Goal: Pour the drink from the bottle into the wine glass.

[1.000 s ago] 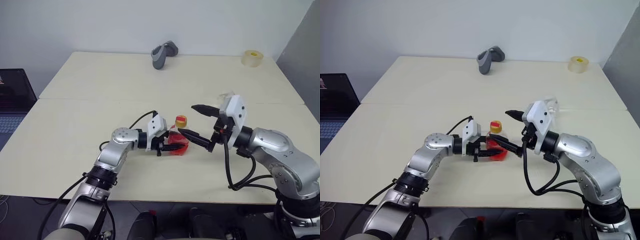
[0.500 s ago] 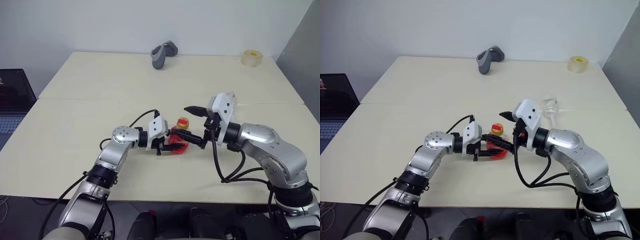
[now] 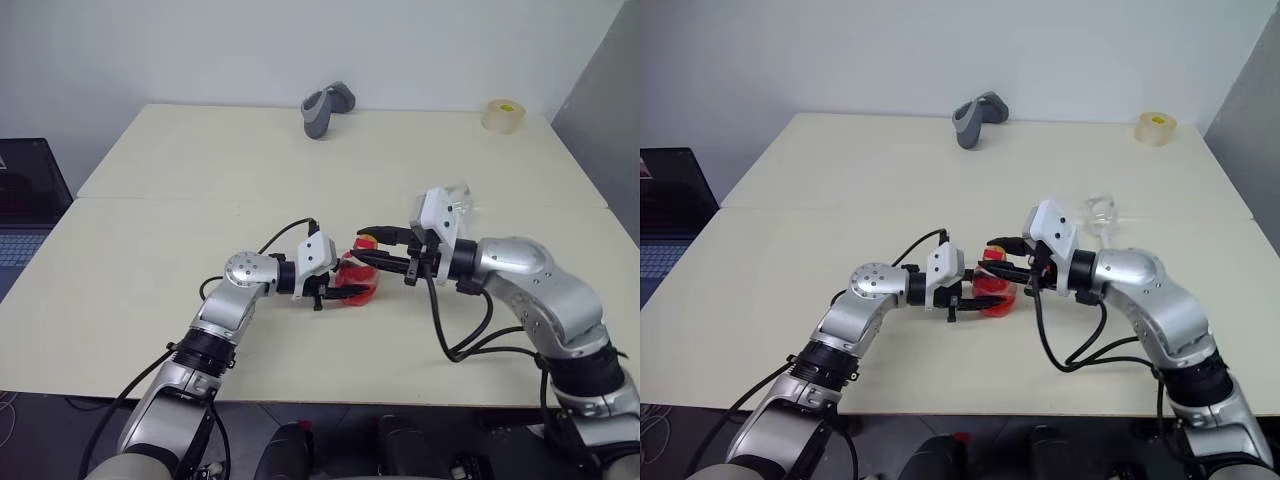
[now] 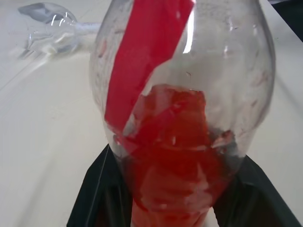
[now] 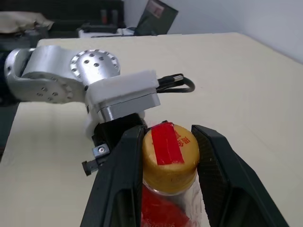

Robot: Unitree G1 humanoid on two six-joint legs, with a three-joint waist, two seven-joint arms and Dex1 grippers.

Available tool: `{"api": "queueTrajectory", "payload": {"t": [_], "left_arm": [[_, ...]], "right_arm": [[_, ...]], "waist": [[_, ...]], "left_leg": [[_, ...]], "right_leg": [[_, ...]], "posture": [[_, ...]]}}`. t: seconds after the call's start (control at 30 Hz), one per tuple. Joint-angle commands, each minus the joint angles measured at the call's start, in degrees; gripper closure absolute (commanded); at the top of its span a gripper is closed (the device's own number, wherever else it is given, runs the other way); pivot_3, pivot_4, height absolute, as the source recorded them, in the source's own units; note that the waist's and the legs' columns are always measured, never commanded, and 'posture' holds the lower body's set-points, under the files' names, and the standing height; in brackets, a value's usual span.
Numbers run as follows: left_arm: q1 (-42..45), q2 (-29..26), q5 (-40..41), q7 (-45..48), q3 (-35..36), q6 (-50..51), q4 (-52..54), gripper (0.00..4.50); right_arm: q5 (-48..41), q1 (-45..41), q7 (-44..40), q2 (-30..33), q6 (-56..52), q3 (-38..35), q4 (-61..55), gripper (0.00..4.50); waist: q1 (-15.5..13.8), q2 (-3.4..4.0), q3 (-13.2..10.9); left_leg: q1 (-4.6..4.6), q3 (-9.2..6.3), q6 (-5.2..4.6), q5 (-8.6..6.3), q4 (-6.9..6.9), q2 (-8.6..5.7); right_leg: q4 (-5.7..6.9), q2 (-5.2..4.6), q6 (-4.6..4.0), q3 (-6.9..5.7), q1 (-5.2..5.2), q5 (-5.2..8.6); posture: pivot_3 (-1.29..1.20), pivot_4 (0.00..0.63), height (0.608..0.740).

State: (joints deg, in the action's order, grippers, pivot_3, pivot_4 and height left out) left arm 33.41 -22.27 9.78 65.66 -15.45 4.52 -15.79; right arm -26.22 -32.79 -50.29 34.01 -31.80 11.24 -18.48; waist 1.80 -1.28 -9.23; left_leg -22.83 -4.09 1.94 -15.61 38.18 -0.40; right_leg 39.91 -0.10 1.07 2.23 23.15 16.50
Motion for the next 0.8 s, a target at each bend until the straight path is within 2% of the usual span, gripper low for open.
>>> {"api": "queueTrajectory", "payload": {"t": [0.03,0.13,0.23,0.37,0.43,0.57,0.67,0.8], "left_arm": [[-0.2,-0.4,-0.1,1.4,-0.6,-0.2,1.9,2.90],[-0.7,-0.6,-0.7,2.6,-1.9,-1.2,2.8,3.06],[-0.8,-0.5,-1.1,2.9,-2.4,-1.9,2.7,3.24],[-0.8,0.4,-0.9,2.0,-2.0,-1.1,2.4,3.38],[-0.9,0.6,-0.9,1.4,-1.6,-0.7,2.2,3.41],[-1.2,0.9,-0.6,0.7,-1.1,-0.3,2.3,3.46],[-1.1,1.3,-0.5,0.3,-0.9,0.0,2.2,3.47],[-0.5,1.9,-0.7,-0.6,-0.3,-0.1,1.2,3.47]], "right_arm": [[4.4,-4.7,-11.3,2.2,11.1,2.3,9.0,3.26],[8.7,-11.3,-20.7,1.7,21.3,6.3,20.7,3.26],[9.8,-15.6,-24.3,0.2,25.1,7.0,27.3,3.26],[4.3,-17.8,-27.1,1.9,13.1,5.2,24.4,3.26],[2.1,-15.9,-23.3,1.2,9.8,2.4,20.1,3.26],[0.3,-8.7,-12.8,-0.6,3.9,-2.6,9.1,1.90],[1.6,-0.6,-0.4,-3.8,1.2,-6.9,-1.4,0.89],[6.1,8.8,14.5,-8.5,-2.3,-8.7,-13.8,0.86]], "waist": [[0.0,0.01,0.0],[0.2,0.01,0.0],[0.1,0.01,0.0],[0.0,0.02,0.0],[-0.2,0.01,0.0],[-0.4,0.01,0.0],[-0.4,0.02,0.0],[-0.4,0.02,0.0]], "left_leg": [[-0.01,-0.01,0.00,0.00,0.00,0.01],[0.04,0.04,0.00,0.00,0.00,0.01],[0.10,0.02,-0.01,0.00,-0.02,0.06],[0.08,0.02,0.00,0.01,0.00,0.05],[-0.01,-0.06,0.00,0.01,0.02,0.05],[-0.13,-0.09,0.01,0.01,0.06,0.01],[-0.12,-0.09,0.01,0.01,0.07,0.00],[-0.11,-0.11,0.01,0.01,0.04,-0.01]], "right_leg": [[0.00,0.00,0.00,0.00,0.00,0.00],[0.01,0.01,0.00,-0.01,-0.01,0.00],[0.00,0.02,0.00,-0.01,-0.05,0.00],[0.02,-0.04,-0.01,0.06,-0.02,-0.01],[-0.02,-0.05,-0.01,0.06,0.00,-0.01],[-0.06,-0.12,-0.01,0.06,0.05,0.00],[-0.02,-0.13,-0.01,0.04,0.04,0.00],[0.02,-0.12,0.00,0.03,0.02,0.00]], "posture": [[0.00,0.150,0.740],[0.00,0.150,0.740],[0.00,0.150,0.740],[0.00,0.150,0.740],[0.00,0.150,0.740],[0.00,0.150,0.740],[0.00,0.150,0.740],[0.00,0.150,0.740]]}}
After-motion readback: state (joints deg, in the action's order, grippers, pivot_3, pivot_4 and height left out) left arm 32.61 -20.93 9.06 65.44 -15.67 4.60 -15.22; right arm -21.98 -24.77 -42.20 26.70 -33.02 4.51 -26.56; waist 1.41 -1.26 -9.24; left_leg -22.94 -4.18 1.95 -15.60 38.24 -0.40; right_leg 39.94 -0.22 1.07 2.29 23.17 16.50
